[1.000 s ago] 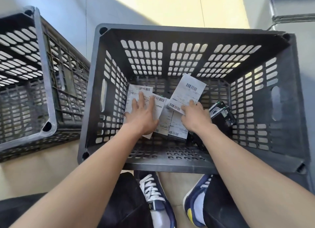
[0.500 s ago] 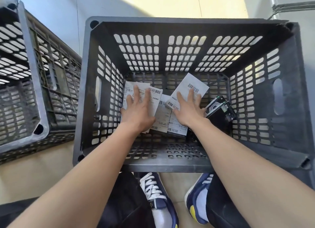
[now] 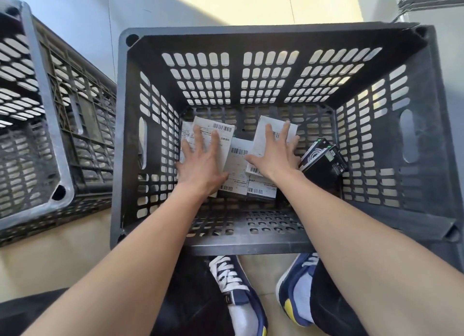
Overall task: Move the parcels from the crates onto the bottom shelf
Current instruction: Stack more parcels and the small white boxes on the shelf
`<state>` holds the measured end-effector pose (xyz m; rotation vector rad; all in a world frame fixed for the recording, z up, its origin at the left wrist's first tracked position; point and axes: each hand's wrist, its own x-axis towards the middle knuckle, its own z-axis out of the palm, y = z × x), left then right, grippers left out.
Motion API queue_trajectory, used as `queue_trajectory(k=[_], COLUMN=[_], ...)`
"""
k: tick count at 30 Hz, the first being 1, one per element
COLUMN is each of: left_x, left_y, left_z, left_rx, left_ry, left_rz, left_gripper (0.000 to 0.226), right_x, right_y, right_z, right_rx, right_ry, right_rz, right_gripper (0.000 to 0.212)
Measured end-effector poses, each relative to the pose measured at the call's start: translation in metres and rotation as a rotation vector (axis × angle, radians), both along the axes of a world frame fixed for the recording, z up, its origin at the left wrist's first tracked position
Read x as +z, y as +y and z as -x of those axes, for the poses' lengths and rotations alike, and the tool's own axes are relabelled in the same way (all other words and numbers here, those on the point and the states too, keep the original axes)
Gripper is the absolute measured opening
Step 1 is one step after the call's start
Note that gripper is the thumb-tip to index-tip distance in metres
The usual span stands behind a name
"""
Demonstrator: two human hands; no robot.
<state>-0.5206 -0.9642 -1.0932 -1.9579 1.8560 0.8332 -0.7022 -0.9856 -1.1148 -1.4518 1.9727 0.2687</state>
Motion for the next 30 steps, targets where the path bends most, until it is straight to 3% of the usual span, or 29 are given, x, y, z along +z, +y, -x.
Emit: queue_trajectory(k=[4,9,15,24,30], left_x=[-0.002,-0.003,0.003,0.045,0.106], left_y=[-0.002,-0.004,-0.003,-0.004,0.013], left_z=[-0.002,-0.003,-0.001,0.020,0.035], left_rx=[-0.023,-0.022,-0.018,0.030,-0.033], left_ry=[-0.019,-0.011,0.027,0.100,0.176], left_rz=[0.014,0.023,0.128,0.293,0.400], left_gripper=[0.111,0.116,0.103,0.086,0.080], right_x=[-0.017,-0.015,0.001,0.072,0.142], right_y=[0.005,0.004,0.006,0.015,0.051], right_z=[-0.010,-0.006,0.000,0.011,0.021], right_rx=[-0.050,-0.063,0.003,-0.052,-0.076], right_ry=[0.038,0.000,-0.034,-0.038,0.001], right_rz=[-0.033,-0.026,0.022,0.316,0.427], right_gripper=[0.112,0.107,0.092,0.081,0.088])
